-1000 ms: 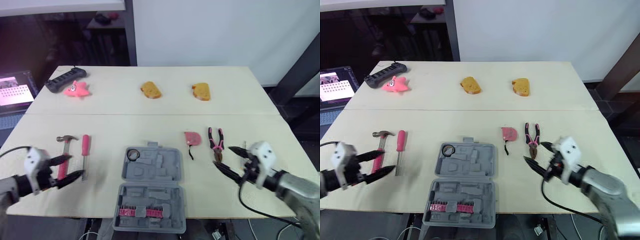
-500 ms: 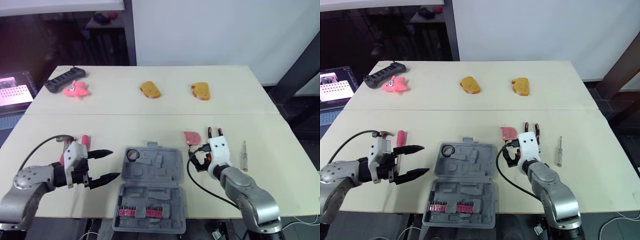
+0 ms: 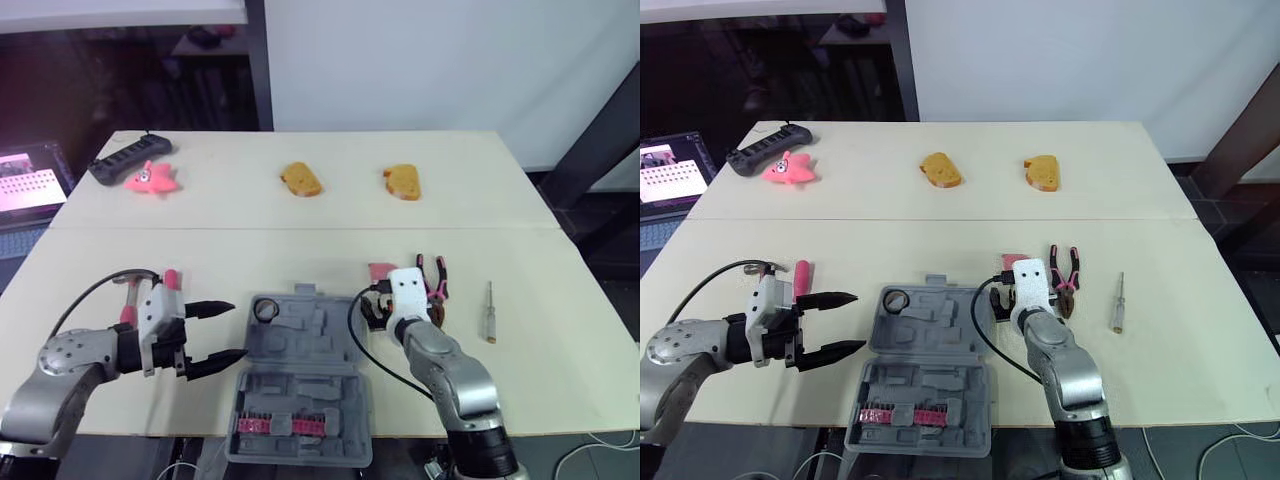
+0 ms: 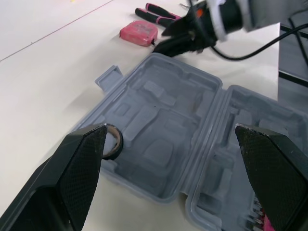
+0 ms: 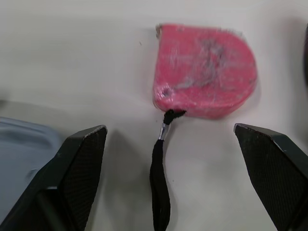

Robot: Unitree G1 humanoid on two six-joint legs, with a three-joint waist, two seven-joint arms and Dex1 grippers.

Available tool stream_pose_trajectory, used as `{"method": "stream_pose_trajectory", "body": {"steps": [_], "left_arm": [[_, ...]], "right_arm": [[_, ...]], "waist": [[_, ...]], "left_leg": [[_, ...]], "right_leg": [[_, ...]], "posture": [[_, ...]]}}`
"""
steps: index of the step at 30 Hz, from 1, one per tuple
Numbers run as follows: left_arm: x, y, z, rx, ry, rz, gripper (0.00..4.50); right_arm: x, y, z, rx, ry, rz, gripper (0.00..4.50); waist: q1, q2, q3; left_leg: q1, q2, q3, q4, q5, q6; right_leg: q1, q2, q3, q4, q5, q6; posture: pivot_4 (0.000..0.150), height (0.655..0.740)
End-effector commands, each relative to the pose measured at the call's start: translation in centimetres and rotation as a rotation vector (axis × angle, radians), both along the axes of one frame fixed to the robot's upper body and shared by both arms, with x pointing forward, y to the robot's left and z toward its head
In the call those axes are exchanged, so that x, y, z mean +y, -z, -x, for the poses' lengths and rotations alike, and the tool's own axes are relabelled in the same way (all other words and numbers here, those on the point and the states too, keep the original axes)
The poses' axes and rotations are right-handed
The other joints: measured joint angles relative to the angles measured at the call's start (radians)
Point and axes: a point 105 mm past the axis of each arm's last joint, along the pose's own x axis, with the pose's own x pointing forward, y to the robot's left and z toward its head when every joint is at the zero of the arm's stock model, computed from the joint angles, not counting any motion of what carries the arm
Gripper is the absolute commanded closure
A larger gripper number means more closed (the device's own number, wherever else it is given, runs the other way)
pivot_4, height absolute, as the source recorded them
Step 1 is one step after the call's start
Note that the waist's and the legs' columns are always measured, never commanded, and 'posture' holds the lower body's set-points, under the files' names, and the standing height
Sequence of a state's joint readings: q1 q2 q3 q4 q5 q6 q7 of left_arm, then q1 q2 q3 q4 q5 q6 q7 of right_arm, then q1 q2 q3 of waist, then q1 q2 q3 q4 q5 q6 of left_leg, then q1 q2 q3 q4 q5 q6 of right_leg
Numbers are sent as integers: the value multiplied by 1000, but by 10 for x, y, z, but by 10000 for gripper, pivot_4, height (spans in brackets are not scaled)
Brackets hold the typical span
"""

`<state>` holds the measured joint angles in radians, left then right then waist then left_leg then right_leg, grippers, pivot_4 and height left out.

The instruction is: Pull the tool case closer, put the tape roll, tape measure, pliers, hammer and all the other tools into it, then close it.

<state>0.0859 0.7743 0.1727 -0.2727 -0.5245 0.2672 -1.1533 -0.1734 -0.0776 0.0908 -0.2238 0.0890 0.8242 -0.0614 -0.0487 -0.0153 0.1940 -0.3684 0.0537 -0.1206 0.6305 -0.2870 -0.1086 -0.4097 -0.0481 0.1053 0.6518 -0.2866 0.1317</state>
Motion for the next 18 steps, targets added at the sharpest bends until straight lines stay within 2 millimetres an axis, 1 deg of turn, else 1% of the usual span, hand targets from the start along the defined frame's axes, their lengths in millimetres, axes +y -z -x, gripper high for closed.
{"method": "stream_pose_trajectory", "body": {"steps": [1,2,4,5,9,11,16,18], "left_arm": [[-2,-8,2,-39,15,-11,564],[-2,-8,2,-39,14,-11,111],[-2,-8,2,-39,13,-11,0],[-2,-8,2,-38,12,-12,0],[-3,-7,2,-33,11,-13,0],[-4,-6,1,-30,14,-11,0],[-5,-5,1,-21,18,-10,0],[-6,-4,1,-18,22,-11,0]], "right_arm": [[-5,3,-3,6,41,6,0],[-6,5,-3,11,48,9,2594],[-7,7,-3,12,55,3,9179],[-8,8,-3,13,60,-3,13297],[-12,11,-1,29,70,-8,35044],[-12,11,0,28,65,-7,44514],[-17,7,3,18,43,4,44514],[-17,4,6,14,5,-3,44514]], "waist": [[0,0,0],[0,0,0],[0,0,0],[0,0,0],[1,0,0],[1,0,0],[2,0,0],[3,0,0]], "left_leg": [[0,0,0,0,0,0],[0,0,0,0,0,0],[0,0,0,0,0,0],[0,0,0,0,0,0],[0,0,0,0,0,0],[0,0,0,0,0,0],[0,0,0,0,0,0],[0,0,0,0,0,0]], "right_leg": [[0,0,0,0,0,0],[0,0,0,0,0,0],[0,0,0,0,0,0],[0,0,0,0,0,0],[0,0,0,0,0,0],[0,0,0,0,0,0],[0,0,0,0,0,0],[0,0,0,0,0,0]], "posture": [[1500,7400],[1500,7400],[1500,7400],[1500,7400],[1500,7400],[1500,7400],[1500,7400],[1500,7400]]}}
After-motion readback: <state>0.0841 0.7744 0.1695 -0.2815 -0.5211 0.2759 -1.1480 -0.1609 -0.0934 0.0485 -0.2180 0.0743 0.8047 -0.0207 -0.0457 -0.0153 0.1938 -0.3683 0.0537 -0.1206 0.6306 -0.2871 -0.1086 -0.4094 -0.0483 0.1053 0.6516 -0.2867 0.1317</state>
